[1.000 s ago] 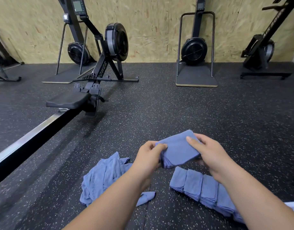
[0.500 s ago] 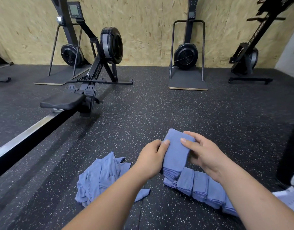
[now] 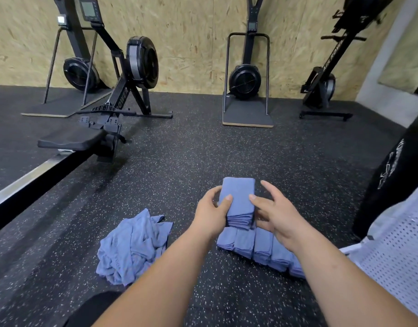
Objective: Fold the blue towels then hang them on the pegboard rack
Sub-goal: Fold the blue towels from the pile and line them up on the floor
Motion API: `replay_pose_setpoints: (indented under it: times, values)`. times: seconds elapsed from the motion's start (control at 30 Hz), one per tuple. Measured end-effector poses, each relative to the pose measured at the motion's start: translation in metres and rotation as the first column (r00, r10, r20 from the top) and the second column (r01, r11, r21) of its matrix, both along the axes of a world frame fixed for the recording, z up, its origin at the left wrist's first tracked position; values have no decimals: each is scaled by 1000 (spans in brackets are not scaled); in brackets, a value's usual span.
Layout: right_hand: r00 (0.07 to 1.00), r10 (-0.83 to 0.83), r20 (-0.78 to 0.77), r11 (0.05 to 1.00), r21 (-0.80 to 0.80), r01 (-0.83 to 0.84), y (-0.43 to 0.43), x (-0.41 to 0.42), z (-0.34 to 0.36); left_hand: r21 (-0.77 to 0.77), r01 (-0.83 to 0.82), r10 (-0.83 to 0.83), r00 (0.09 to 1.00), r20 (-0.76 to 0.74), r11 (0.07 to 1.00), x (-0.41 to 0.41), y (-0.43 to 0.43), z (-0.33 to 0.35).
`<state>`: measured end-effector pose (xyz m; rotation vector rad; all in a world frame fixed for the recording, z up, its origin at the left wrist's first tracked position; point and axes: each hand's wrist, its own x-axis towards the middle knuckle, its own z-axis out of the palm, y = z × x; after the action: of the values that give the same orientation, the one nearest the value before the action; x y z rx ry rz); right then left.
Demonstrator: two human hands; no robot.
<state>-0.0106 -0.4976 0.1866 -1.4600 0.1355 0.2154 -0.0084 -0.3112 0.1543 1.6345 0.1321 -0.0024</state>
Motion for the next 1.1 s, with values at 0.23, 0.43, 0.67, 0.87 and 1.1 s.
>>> replay_pose_setpoints:
  times: [0.23,0.43,0.67,0.87,1.1]
  values:
    - [999,-33,22,973,-226,37,-15,-19,-22,34,107,-103,989,-104,994,-5,-17,-19]
    - [995,-95,1,917,-390,88,-29,-26,-86,205,278,-237,950,-206,938,-8,-31,-54]
    - [996,41,-82,776,-626,-83,-14,2,-152,342,337,-238,924,-300,877,14,-25,-117]
    - [981,106,-164,769,-612,-186,-1,38,-219,229,294,-194,905,-378,928,40,-10,-180]
    - [974,118,-192,781,-588,-211,5,79,-286,103,249,-192,903,-384,963,83,6,-251]
